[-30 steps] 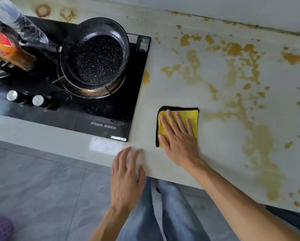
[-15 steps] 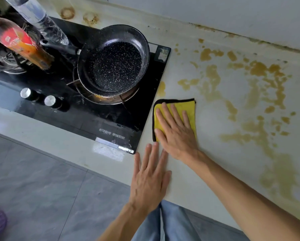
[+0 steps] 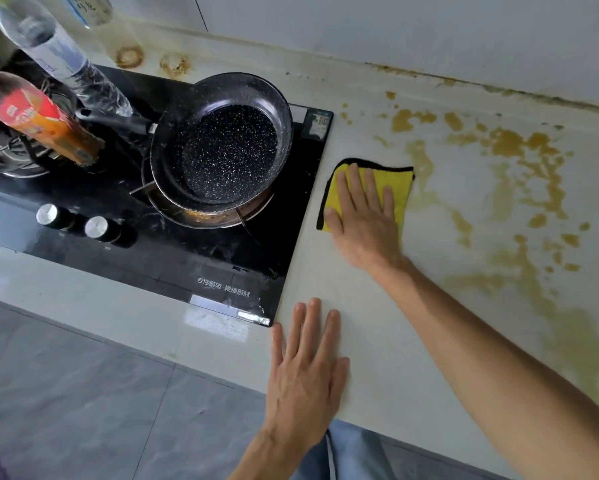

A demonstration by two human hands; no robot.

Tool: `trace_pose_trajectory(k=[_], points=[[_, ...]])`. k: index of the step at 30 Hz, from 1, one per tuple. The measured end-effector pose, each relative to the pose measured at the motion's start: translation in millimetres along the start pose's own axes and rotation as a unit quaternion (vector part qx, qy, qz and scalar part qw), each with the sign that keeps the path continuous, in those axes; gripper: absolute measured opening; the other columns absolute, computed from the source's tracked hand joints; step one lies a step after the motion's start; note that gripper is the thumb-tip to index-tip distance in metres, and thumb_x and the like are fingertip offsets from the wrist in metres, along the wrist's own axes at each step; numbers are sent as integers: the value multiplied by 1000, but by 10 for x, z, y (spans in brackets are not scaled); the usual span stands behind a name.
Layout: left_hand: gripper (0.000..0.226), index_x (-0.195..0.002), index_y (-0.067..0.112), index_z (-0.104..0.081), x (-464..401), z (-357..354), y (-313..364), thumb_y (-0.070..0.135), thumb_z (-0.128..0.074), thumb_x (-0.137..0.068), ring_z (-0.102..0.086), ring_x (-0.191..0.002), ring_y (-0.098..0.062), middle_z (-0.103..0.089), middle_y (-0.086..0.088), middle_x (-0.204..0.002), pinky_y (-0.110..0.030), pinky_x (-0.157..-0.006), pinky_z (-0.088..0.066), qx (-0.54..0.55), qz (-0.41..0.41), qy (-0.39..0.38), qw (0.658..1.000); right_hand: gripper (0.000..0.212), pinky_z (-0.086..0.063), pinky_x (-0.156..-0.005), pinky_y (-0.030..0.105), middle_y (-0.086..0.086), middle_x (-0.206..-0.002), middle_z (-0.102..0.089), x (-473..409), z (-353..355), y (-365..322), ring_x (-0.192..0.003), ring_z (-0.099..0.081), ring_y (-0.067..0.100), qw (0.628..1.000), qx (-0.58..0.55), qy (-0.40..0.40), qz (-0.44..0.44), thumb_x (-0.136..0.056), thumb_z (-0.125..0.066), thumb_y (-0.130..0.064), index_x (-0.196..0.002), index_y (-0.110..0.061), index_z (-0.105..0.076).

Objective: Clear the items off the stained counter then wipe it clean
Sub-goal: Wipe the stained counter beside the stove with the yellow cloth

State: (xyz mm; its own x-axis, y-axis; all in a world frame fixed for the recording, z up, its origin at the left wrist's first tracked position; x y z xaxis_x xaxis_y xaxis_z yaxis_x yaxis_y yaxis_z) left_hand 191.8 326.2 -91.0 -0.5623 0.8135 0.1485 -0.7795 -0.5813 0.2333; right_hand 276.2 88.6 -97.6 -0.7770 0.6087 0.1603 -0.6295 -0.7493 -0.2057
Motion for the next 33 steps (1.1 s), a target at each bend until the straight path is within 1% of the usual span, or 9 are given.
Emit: trace_pose_trajectory(k=[3, 6, 12, 17, 21, 24, 26, 30, 33], points=[[65, -163, 18, -44, 5, -32, -18, 45, -47, -104, -27, -160, -38, -29, -12, -174, -57, -123, -21, -2, -4, 11, 1000, 72, -6, -128, 54, 0, -176, -9, 489, -116, -166, -162, -8, 27, 997, 5, -11, 76, -104, -31, -52, -167, -21, -17], [67, -163, 19, -42, 1, -69, -36, 46, -48, -103, -29, -160, -38, -29, -11, -175, -57, -122, -21, -4, -2, 11, 1000, 72, -2, -129, 50, -6, -176, -4, 243, -80, -163, -162, -5, 22, 995, 5, -33, 93, -104, -29, -55, -168, -25, -13], [69, -161, 20, -48, -11, -83, -48, 46, -50, -97, -37, -157, -36, -34, -9, -173, -56, -120, -24, 2, 0, 28, 1000, 67, 5, -130, 45, -10, -175, 11, -543, 154, 410, -161, 10, 16, 999, -26, -22, -17, -109, -19, -55, -167, -31, 2], [68, -161, 19, -47, 4, -67, -40, 46, -49, -98, -36, -157, -37, -34, -11, -173, -57, -121, -23, 13, 2, 22, 1000, 68, -1, -130, 49, -5, -175, 9, 71, 100, 675, -162, 7, 19, 996, -1, 1, -86, -108, -19, -55, -168, -27, 0], [68, -159, 19, -50, -9, -40, -29, 46, -49, -97, -38, -156, -38, -37, -12, -171, -57, -120, -25, 18, 8, 23, 1000, 71, 1, -129, 51, -2, -176, 3, 543, -93, 185, -162, 3, 24, 999, 17, -23, 17, -106, -23, -55, -168, -24, -8], [70, -158, 19, -52, -20, -57, -32, 47, -52, -94, -39, -156, -36, -39, -11, -170, -58, -120, -26, 14, 6, 46, 999, 71, 0, -130, 51, -6, -176, 4, 302, -99, -7, -162, 5, 22, 994, 14, -48, 96, -105, -21, -57, -168, -27, -6], [73, -159, 21, -51, -12, -102, -50, 48, -54, -91, -37, -157, -32, -39, -10, -171, -58, -120, -28, 19, 5, 67, 998, 70, 0, -130, 50, -10, -175, 10, -47, -31, 21, -162, 11, 17, 993, 8, -54, 108, -107, -21, -58, -167, -31, 0], [74, -154, 30, -52, -52, -200, -91, 53, -56, -83, -40, -155, -25, -46, -4, -167, -55, -121, -31, 32, 33, 113, 993, 68, 6, -130, 47, -11, -174, 15, -686, 181, 398, -160, 16, 14, 999, -16, -32, 31, -108, -19, -58, -167, -32, 4], [63, -141, 34, -63, -75, -302, -81, 58, -39, -89, -51, -148, -23, -62, -2, -153, -54, -122, -31, 66, 60, 135, 987, 68, 6, -130, 47, -8, -174, 14, -768, 220, 683, -161, 14, 16, 997, -30, -2, -64, -109, -18, -56, -167, -29, 5]])
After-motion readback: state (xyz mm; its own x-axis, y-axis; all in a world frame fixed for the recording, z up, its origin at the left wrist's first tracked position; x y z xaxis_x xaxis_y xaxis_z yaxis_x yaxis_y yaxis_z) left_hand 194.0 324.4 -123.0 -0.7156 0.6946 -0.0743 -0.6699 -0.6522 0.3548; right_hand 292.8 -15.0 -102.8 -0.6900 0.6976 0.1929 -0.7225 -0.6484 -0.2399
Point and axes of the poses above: each hand's wrist, its own x-axis away from the middle knuckle, its own z-axis out of the back of the hand, y = z × x, the point moved 6 cm from there along -x, towards the middle knuckle
